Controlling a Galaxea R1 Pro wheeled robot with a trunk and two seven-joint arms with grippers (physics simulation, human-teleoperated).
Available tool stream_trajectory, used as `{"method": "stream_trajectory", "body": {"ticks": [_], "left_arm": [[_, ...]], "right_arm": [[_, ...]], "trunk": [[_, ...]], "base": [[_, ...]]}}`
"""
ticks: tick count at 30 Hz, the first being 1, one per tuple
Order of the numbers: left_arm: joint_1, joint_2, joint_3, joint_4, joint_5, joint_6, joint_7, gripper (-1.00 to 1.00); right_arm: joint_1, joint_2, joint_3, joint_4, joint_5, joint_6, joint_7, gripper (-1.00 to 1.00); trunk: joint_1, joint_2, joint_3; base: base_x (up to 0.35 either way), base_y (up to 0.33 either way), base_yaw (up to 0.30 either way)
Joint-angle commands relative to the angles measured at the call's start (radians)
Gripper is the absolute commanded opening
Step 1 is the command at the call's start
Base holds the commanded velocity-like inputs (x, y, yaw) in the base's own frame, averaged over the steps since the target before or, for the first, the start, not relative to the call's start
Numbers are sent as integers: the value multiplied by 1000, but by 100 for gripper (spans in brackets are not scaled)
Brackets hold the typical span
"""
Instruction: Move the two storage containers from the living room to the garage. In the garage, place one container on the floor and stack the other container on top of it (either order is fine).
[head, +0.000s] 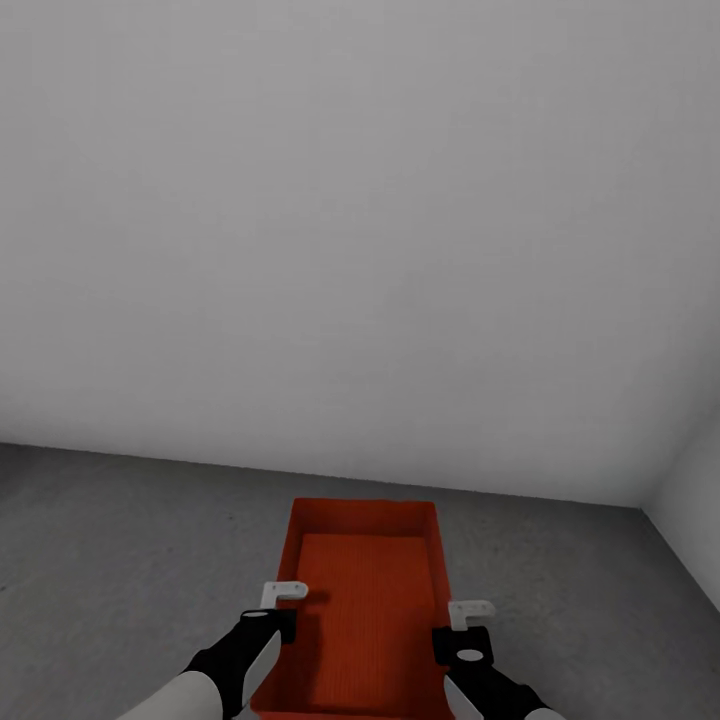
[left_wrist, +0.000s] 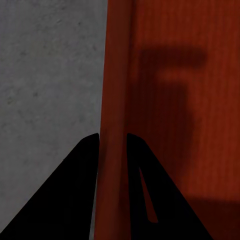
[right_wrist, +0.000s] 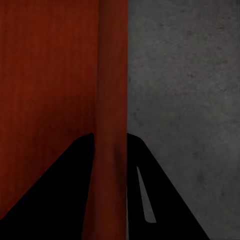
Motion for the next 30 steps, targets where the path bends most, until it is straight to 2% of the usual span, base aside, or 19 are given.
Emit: {"method": "stream_trajectory", "body": {"ticks": [1,30], "left_arm": [[0,8,-8,-5,-23,9,16,-100],[0,4,-6,-8,-23,3,16,-100]], "right_arm": [[-1,-2,-5,13,-14,-1,-10,-100],[-1,-2,-5,13,-14,-1,-10,-100]], "trunk": [[0,0,-1],[0,0,-1]], "base": [[54,0,0],[3,0,0]]}}
